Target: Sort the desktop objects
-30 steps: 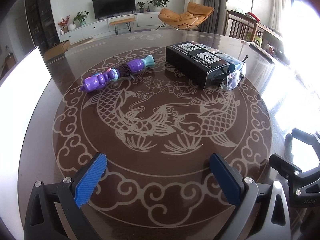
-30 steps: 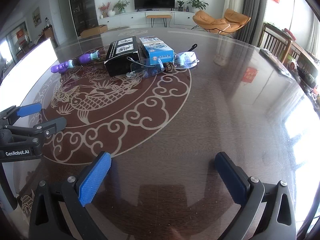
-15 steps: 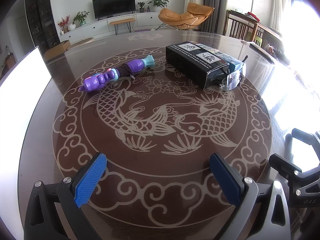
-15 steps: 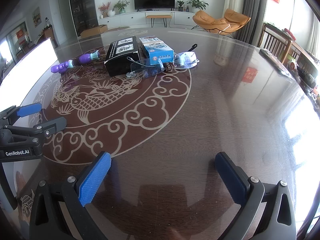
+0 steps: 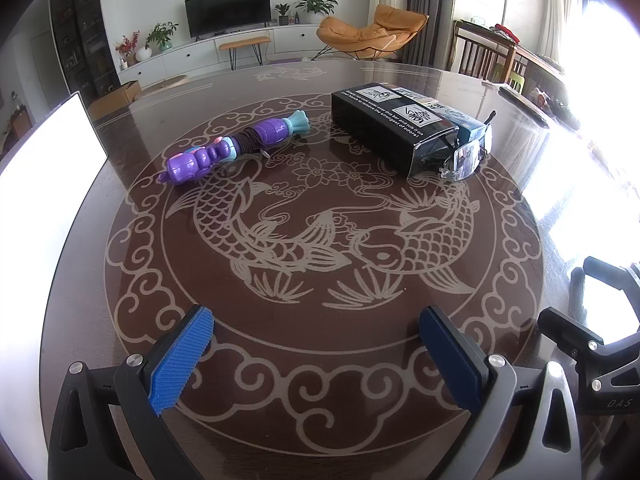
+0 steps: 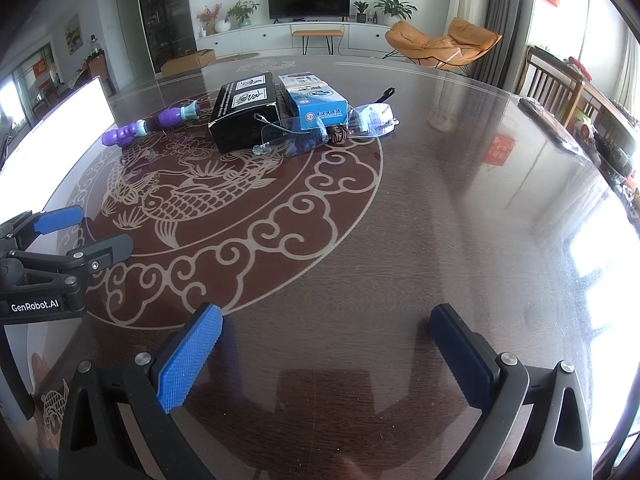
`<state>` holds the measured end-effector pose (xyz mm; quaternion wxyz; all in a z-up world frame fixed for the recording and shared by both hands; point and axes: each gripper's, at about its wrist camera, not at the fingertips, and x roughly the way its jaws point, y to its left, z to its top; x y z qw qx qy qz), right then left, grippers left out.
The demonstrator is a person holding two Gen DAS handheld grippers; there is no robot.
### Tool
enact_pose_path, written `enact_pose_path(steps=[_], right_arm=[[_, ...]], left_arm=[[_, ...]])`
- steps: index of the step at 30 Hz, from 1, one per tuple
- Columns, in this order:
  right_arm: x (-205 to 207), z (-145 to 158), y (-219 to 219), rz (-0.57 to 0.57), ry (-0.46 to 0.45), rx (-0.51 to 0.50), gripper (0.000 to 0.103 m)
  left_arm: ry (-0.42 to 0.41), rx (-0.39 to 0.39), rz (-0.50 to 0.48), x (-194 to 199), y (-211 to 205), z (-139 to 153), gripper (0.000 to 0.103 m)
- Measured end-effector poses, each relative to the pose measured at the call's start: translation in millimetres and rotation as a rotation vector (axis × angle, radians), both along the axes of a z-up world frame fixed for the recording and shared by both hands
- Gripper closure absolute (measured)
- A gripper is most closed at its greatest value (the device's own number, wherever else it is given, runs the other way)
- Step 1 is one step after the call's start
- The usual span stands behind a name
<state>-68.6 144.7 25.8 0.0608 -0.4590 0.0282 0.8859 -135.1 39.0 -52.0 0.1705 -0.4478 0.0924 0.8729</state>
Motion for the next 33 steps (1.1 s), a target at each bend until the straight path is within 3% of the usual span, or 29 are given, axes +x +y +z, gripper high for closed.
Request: enact_pose_path(steps=[28,33], right_arm=[[0.1,-0.7,-0.3,0.0,0.001,0.0,0.0],[0.1,-0.8,-0.3,0.0,0.001,0.0,0.0]], left_arm=[[-0.002,0.003,0.0,0.3,-0.9,-0.4,0.0],[-0.045,-0.022,-0.1,-3.0,0.3,2.0,0.0]])
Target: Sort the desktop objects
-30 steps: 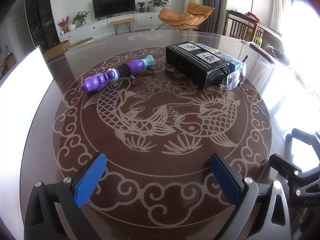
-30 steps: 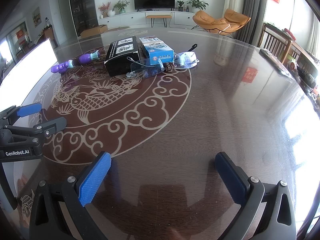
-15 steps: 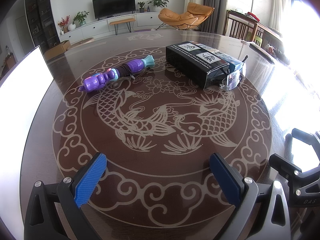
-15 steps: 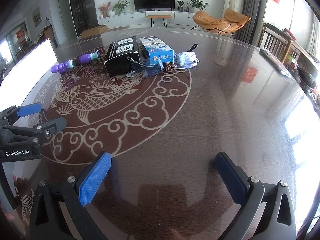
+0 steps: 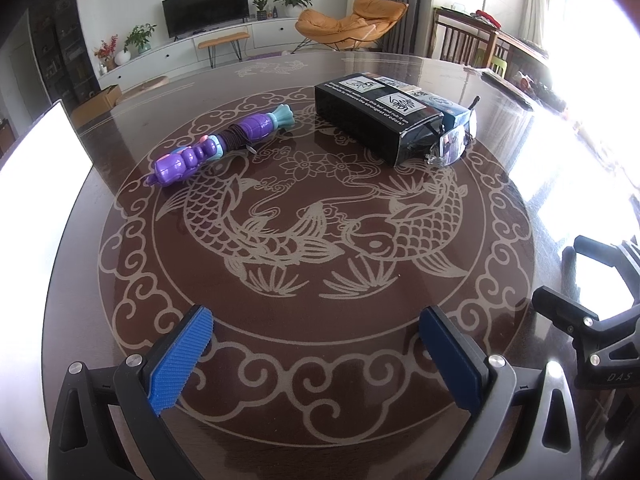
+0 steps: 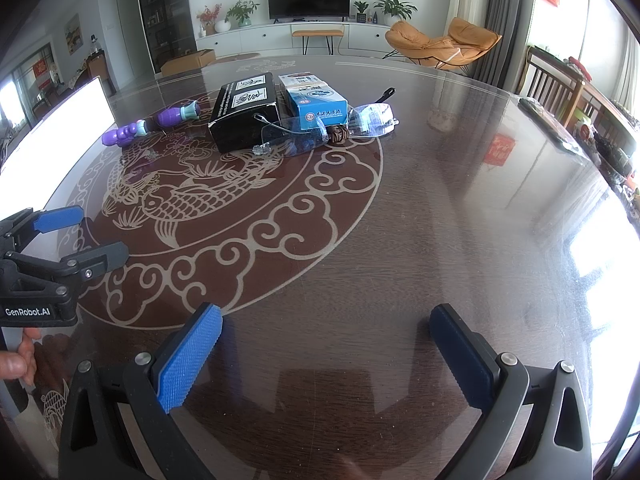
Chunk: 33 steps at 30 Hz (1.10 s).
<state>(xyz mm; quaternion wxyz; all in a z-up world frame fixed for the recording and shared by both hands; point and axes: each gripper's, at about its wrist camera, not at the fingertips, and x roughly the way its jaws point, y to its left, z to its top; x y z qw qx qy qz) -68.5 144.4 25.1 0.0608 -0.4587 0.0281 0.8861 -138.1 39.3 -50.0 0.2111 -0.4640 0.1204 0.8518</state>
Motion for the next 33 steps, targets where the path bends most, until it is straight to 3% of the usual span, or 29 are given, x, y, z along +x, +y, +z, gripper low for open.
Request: enact_pose_path(steps=[5,12,16,21,25,33], right_arm=[[-0.1,0.0,0.1,0.0,0.0,0.0,0.0],[-0.4,0.1,0.2,0.0,0.0,0.0,0.0],[-0.2,-0.2,0.0,0.0,0.0,0.0,0.0],[-0.2,-0.3,-0.2,0.0,0.0,0.0,0.0],[-0.2,-0.3,-0.2,0.0,0.0,0.0,0.0],[-0.1,-0.6,-0.3,0.0,0.0,0.0,0.0]], left_arm=[[-0.065,-0.033,-0.048,-11.4,-12.0,4.6,0.0],[0.059,-0.082,-0.044,-51.5,-35.3,48.4,0.0],[0.023,-0.032,-0.065,-89.9,-44.2,62.0,0.0],[-0.032,-0.015,-0.147,-113.9,-26.3,54.2,0.0],[-0.045,-0.058,-0.218,-118.5,-4.3,39.1,0.0],[-0.058,-0.117,-0.171,-143.0,12.3,9.7,0.0]])
